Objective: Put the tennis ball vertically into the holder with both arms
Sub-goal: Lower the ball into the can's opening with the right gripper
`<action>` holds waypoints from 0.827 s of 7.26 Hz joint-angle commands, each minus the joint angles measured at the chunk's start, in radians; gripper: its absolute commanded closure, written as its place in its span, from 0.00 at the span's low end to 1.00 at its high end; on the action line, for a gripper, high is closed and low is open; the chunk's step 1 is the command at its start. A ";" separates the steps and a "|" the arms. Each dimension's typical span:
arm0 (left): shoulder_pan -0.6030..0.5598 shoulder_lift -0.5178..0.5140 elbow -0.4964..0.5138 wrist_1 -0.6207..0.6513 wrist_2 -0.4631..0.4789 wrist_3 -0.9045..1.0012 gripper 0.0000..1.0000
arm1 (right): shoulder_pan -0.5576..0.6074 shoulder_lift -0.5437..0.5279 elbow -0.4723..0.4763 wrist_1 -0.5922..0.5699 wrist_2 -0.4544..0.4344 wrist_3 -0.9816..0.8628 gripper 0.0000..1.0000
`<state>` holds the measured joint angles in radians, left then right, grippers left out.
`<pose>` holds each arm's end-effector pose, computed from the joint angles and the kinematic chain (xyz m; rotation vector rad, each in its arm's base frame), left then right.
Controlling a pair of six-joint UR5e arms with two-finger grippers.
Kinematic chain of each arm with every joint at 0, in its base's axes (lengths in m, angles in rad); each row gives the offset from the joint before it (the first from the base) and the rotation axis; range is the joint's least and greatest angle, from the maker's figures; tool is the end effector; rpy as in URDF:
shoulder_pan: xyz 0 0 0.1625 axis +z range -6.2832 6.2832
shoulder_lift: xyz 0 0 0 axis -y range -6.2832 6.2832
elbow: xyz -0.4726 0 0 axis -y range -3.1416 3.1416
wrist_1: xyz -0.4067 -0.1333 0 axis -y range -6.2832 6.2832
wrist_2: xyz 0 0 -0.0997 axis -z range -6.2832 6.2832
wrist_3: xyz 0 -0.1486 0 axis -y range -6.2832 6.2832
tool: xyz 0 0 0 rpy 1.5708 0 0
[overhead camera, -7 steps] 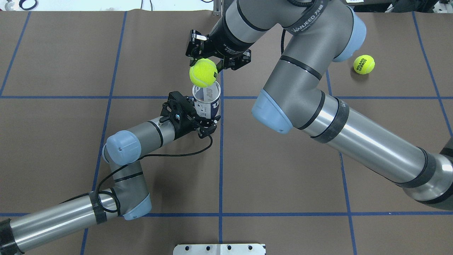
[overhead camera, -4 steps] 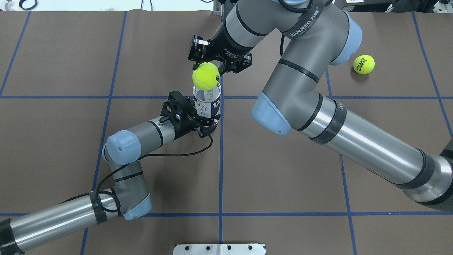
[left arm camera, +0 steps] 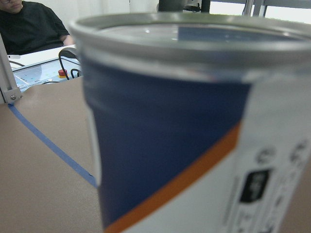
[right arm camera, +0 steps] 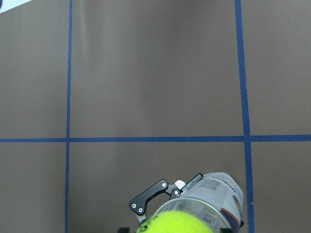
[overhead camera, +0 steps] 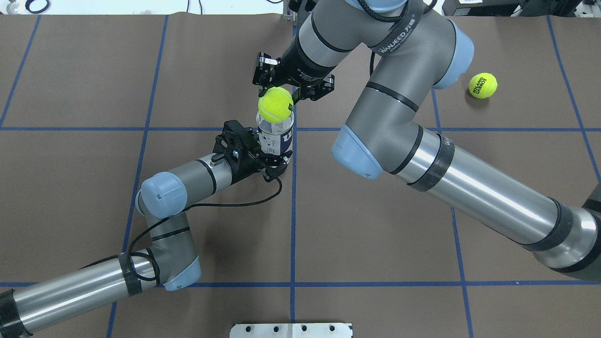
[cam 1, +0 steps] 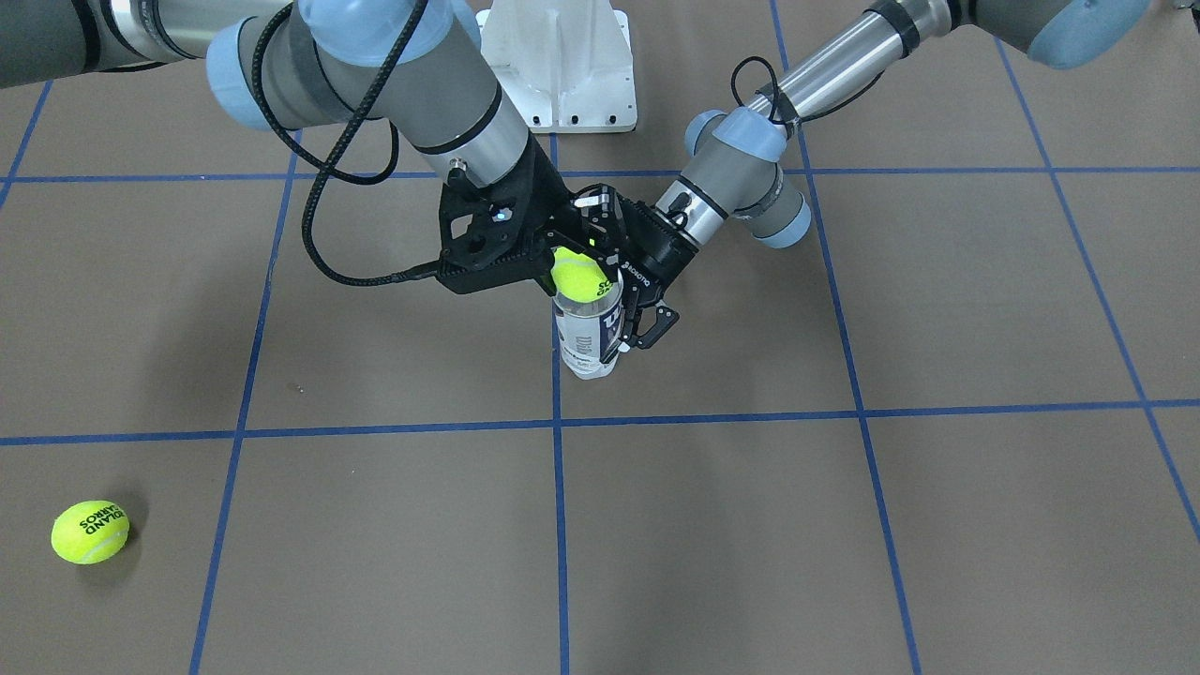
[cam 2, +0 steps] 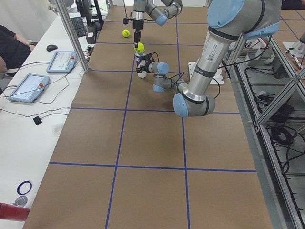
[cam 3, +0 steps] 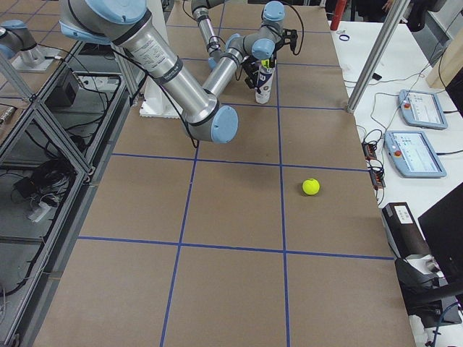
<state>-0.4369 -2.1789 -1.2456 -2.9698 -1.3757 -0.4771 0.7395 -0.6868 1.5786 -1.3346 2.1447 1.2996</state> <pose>0.6512 -0.4830 0.3216 1.2730 1.1124 0.3299 -0.5381 -0.5621 0.1090 0.0828 -1.2003 0.0870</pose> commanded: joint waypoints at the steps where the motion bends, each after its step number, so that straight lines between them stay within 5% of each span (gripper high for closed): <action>1: -0.003 0.001 0.000 0.000 0.000 0.000 0.23 | -0.008 0.004 0.000 -0.018 0.000 0.000 1.00; 3: -0.003 0.001 0.000 0.000 0.001 0.000 0.23 | -0.009 0.004 0.000 -0.018 0.000 0.000 1.00; 4: -0.003 0.001 0.000 0.000 0.001 0.000 0.23 | -0.009 0.004 0.000 -0.018 0.001 0.001 0.83; 5: -0.003 0.001 0.000 0.000 0.000 0.000 0.23 | -0.011 0.003 0.001 -0.018 0.000 0.001 0.34; 6: -0.003 0.001 0.000 0.000 0.001 0.000 0.23 | -0.011 0.001 0.004 -0.018 -0.011 0.001 0.09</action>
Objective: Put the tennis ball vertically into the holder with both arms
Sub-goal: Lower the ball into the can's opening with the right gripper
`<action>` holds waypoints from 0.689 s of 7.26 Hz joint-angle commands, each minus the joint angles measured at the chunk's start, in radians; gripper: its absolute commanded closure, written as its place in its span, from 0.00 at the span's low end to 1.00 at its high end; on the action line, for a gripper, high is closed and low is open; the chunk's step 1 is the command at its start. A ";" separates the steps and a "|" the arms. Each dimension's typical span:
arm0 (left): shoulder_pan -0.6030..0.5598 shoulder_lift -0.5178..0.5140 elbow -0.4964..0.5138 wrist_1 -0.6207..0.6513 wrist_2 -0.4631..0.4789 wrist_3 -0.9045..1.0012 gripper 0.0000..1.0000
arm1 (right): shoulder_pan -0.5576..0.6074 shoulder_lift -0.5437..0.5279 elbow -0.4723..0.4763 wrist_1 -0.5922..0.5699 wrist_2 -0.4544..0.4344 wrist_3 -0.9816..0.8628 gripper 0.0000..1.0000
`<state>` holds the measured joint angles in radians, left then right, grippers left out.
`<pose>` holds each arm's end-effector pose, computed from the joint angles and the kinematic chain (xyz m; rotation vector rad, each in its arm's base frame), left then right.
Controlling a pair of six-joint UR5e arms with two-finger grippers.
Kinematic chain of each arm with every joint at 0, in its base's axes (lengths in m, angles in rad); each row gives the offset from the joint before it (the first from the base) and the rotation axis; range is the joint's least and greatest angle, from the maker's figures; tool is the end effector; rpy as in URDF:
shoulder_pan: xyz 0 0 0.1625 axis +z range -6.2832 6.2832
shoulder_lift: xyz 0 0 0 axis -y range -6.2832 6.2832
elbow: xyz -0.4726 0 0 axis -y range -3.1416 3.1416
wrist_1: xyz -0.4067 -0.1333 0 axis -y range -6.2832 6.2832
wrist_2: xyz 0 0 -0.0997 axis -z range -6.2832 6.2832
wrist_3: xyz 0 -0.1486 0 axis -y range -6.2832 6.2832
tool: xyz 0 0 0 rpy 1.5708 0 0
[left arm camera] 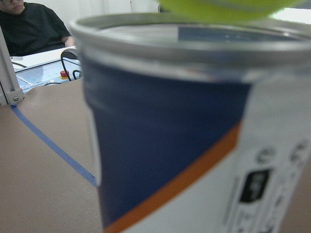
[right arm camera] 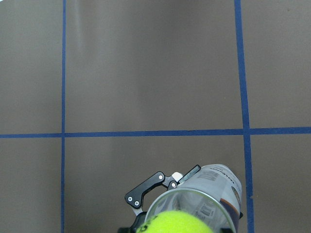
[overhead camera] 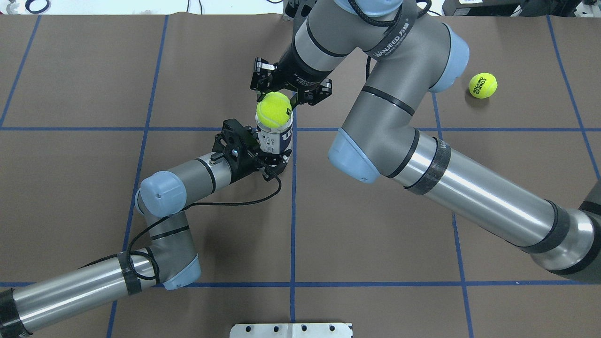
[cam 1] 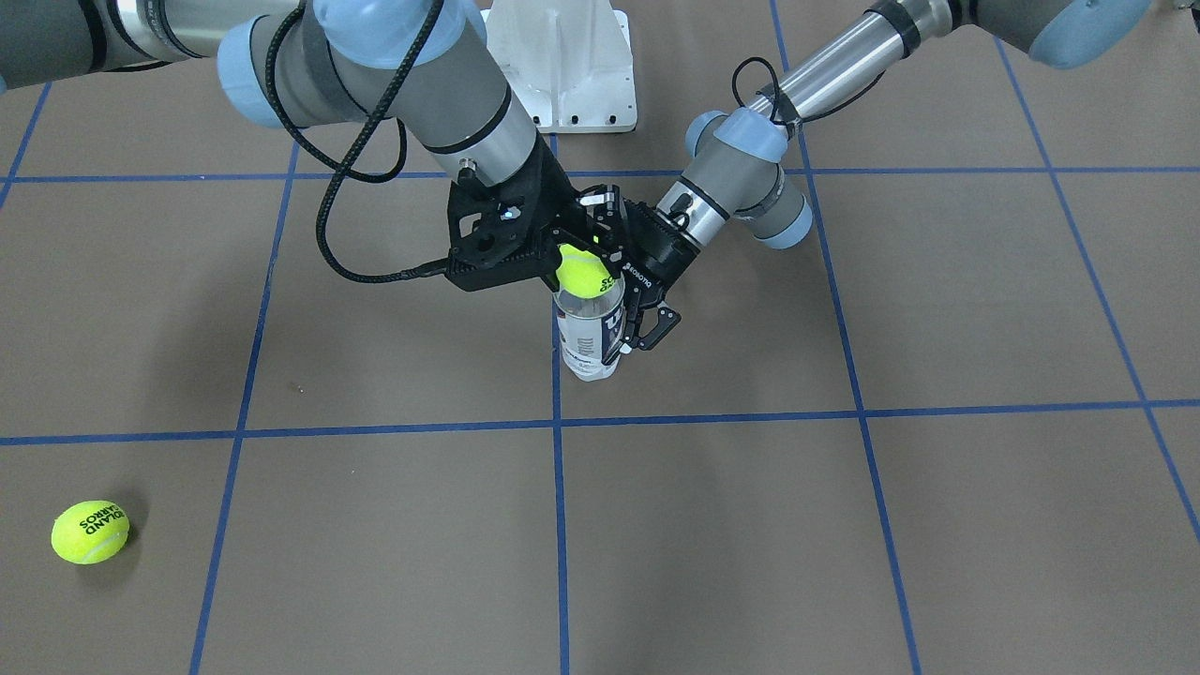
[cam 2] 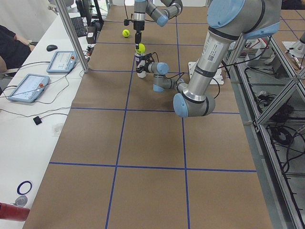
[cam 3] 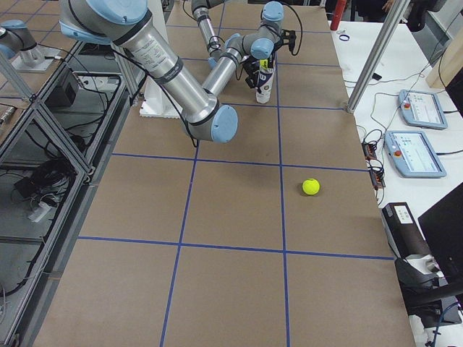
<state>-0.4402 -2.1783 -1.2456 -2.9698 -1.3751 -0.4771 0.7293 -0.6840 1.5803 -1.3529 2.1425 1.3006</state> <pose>0.6494 -0.4852 0.3221 1.2746 1.1093 0.3271 -0.5437 -0.5568 0.1091 0.0701 -1.1893 0.0852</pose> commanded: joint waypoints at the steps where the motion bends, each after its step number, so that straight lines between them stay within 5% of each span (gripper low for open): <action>1: 0.000 0.000 0.000 0.000 -0.001 0.000 0.23 | -0.001 0.000 0.006 0.000 -0.013 -0.001 0.04; 5: 0.000 0.000 0.000 0.000 0.001 -0.002 0.23 | -0.001 -0.002 0.013 -0.002 -0.015 0.005 0.02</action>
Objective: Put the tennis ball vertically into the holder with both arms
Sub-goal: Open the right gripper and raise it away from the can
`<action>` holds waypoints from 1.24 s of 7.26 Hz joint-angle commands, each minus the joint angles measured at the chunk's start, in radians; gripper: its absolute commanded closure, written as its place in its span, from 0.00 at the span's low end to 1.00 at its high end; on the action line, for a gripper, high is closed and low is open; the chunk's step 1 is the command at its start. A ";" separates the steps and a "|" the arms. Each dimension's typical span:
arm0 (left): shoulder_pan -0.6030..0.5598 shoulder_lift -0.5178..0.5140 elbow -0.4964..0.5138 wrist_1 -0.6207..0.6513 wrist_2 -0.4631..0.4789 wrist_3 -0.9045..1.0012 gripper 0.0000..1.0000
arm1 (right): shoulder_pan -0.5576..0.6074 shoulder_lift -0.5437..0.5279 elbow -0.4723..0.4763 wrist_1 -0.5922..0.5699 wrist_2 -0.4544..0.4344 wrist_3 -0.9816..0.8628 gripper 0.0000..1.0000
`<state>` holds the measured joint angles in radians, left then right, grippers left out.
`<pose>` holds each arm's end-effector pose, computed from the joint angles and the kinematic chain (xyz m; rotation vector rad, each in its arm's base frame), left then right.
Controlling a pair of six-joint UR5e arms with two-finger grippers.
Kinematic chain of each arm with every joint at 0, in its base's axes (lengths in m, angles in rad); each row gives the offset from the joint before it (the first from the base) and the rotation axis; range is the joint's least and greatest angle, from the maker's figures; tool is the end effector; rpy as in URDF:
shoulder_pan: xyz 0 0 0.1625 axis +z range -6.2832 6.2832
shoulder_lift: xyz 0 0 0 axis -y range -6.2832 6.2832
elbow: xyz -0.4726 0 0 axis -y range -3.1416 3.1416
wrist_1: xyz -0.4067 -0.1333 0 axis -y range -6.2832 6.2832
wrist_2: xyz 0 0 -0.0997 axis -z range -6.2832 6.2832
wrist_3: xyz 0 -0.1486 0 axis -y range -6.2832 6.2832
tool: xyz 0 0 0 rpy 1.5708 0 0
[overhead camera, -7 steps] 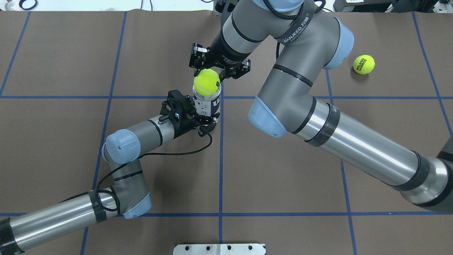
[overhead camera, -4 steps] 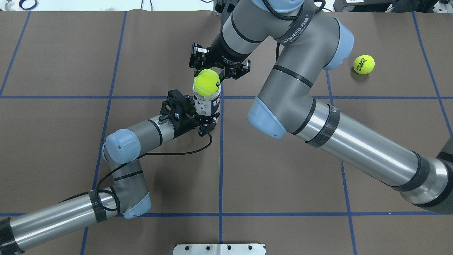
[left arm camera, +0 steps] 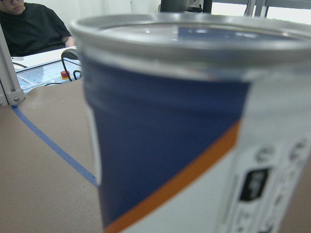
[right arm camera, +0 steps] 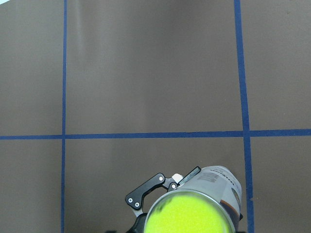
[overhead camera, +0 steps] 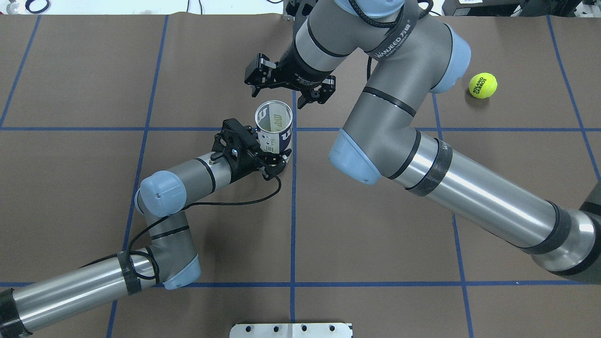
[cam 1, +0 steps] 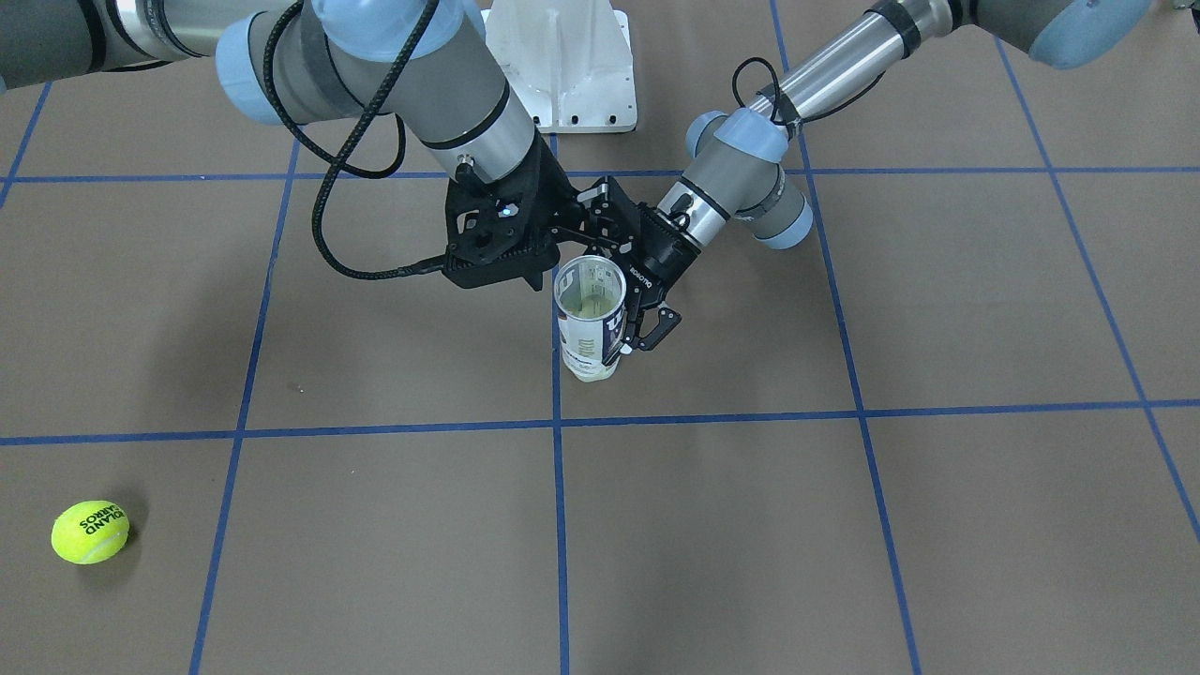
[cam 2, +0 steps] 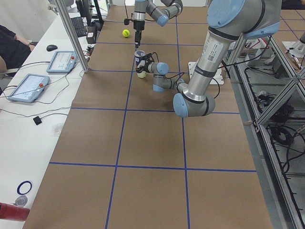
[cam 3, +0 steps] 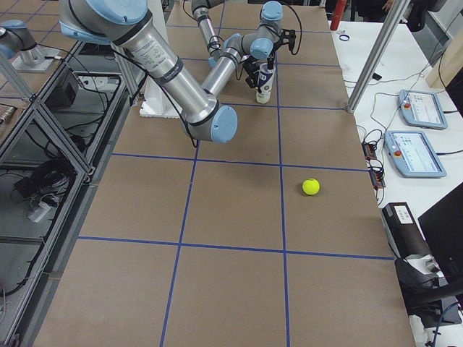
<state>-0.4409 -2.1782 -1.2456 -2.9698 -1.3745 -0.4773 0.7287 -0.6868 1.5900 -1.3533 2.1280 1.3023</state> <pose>0.6490 -0.4857 0.3222 1.2750 1.1085 0.3260 -0.5411 -0.5563 0.1079 0.0845 -1.1901 0.0923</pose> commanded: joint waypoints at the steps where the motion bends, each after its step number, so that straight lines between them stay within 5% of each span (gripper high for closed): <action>1: 0.001 0.000 0.000 0.000 0.000 -0.001 0.22 | 0.000 -0.002 0.004 -0.001 0.000 0.003 0.02; 2: -0.001 0.000 0.000 0.002 0.002 0.000 0.08 | 0.000 -0.002 0.004 -0.001 0.001 0.003 0.02; 9: -0.001 0.012 -0.005 -0.011 -0.003 -0.001 0.03 | 0.006 -0.003 0.001 -0.001 0.000 0.003 0.02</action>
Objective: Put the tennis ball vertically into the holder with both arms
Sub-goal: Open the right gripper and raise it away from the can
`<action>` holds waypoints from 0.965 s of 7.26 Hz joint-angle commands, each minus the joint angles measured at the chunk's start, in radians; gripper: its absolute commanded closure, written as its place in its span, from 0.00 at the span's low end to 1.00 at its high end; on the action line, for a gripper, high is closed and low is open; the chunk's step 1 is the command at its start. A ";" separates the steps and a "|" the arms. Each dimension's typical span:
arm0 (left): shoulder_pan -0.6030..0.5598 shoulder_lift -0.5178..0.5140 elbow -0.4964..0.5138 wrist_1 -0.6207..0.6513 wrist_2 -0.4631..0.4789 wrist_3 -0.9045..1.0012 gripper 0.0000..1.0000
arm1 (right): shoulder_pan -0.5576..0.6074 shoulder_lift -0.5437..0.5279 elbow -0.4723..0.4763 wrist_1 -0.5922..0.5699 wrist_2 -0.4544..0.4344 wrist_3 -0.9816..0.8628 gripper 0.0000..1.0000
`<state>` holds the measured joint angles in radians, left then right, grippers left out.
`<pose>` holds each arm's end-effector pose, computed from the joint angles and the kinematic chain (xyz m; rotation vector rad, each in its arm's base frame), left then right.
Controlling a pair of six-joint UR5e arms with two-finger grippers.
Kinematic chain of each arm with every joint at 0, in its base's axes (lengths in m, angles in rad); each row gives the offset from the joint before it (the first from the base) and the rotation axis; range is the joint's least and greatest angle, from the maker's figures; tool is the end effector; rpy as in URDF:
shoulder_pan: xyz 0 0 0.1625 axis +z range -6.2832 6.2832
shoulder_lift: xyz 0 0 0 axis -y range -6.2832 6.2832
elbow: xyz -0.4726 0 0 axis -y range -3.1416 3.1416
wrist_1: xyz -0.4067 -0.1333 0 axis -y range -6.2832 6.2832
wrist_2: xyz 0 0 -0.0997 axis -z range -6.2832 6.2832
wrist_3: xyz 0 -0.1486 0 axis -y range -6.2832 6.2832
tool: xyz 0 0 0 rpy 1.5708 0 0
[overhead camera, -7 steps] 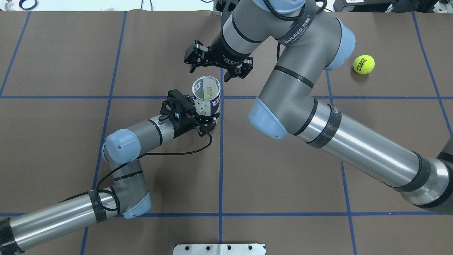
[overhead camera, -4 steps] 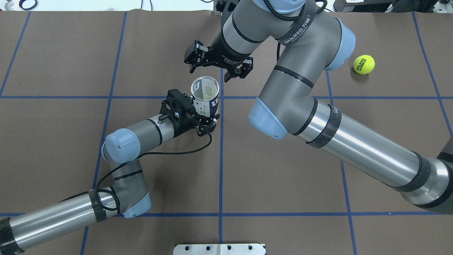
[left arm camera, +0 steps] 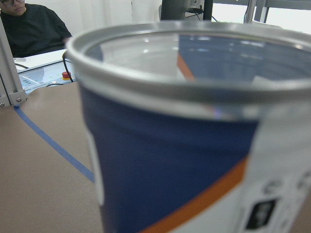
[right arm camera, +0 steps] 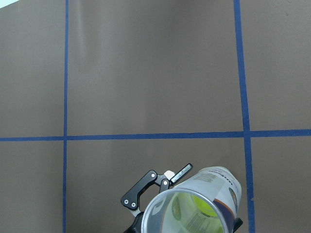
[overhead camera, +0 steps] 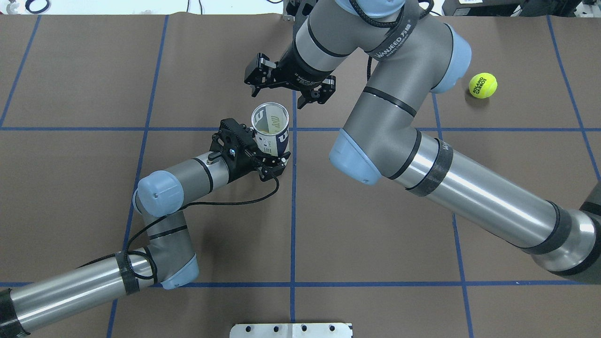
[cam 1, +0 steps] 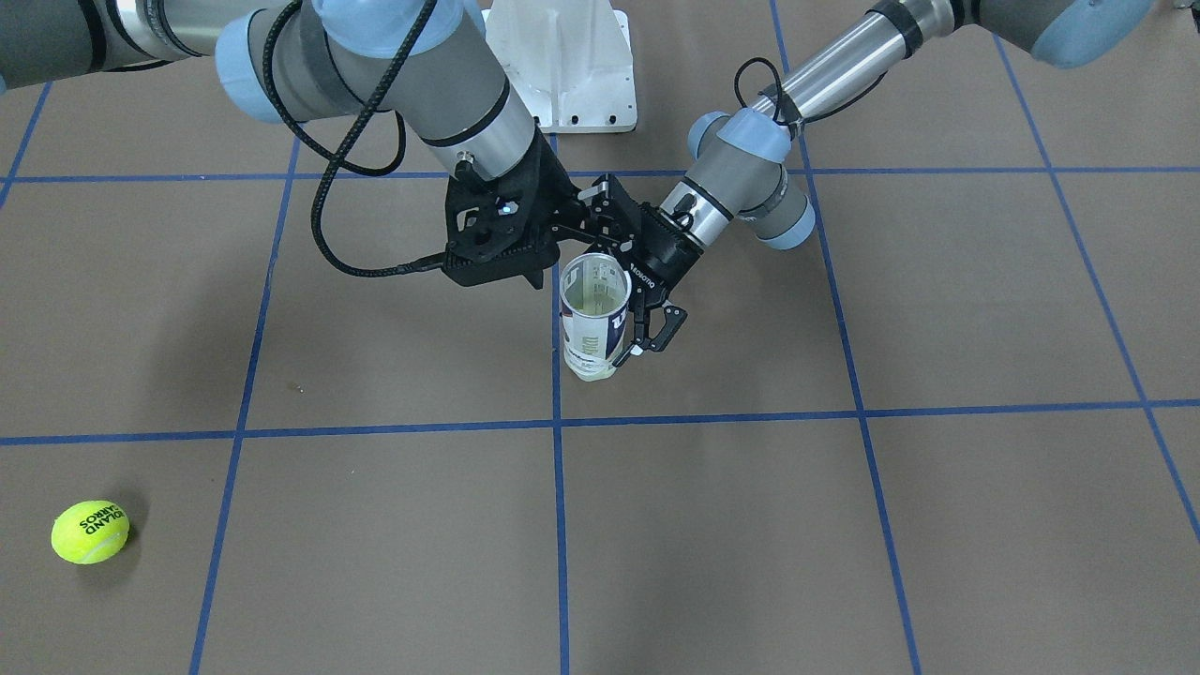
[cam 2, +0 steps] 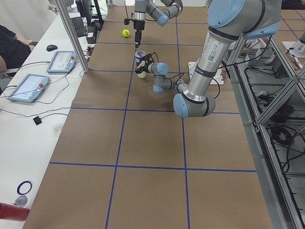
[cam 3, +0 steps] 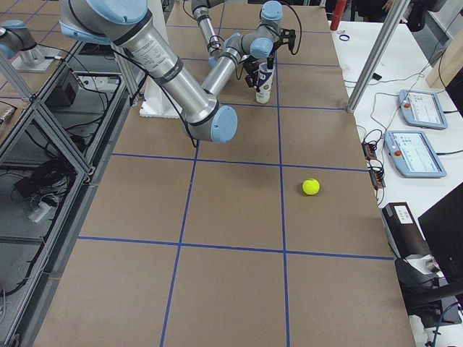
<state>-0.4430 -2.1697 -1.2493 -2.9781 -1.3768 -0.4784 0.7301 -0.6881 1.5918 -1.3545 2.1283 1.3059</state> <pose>0.6453 -0.4854 0.3258 1.2767 1.1119 0.3245 -0.5400 -0.5567 0.1083 0.0825 -1.1898 0.0968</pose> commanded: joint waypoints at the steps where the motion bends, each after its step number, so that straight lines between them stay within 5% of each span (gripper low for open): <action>1: 0.001 0.005 -0.001 -0.007 -0.002 0.000 0.03 | 0.020 -0.004 -0.004 0.000 0.001 -0.002 0.02; 5: 0.001 0.021 -0.013 -0.010 -0.004 0.000 0.03 | 0.121 -0.059 -0.009 -0.008 0.013 -0.052 0.02; 7: 0.001 0.022 -0.013 -0.010 -0.004 -0.002 0.02 | 0.222 -0.151 -0.047 -0.008 0.030 -0.242 0.01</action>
<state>-0.4418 -2.1492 -1.2608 -2.9873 -1.3805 -0.4796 0.8863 -0.7855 1.5735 -1.3621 2.1498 1.1850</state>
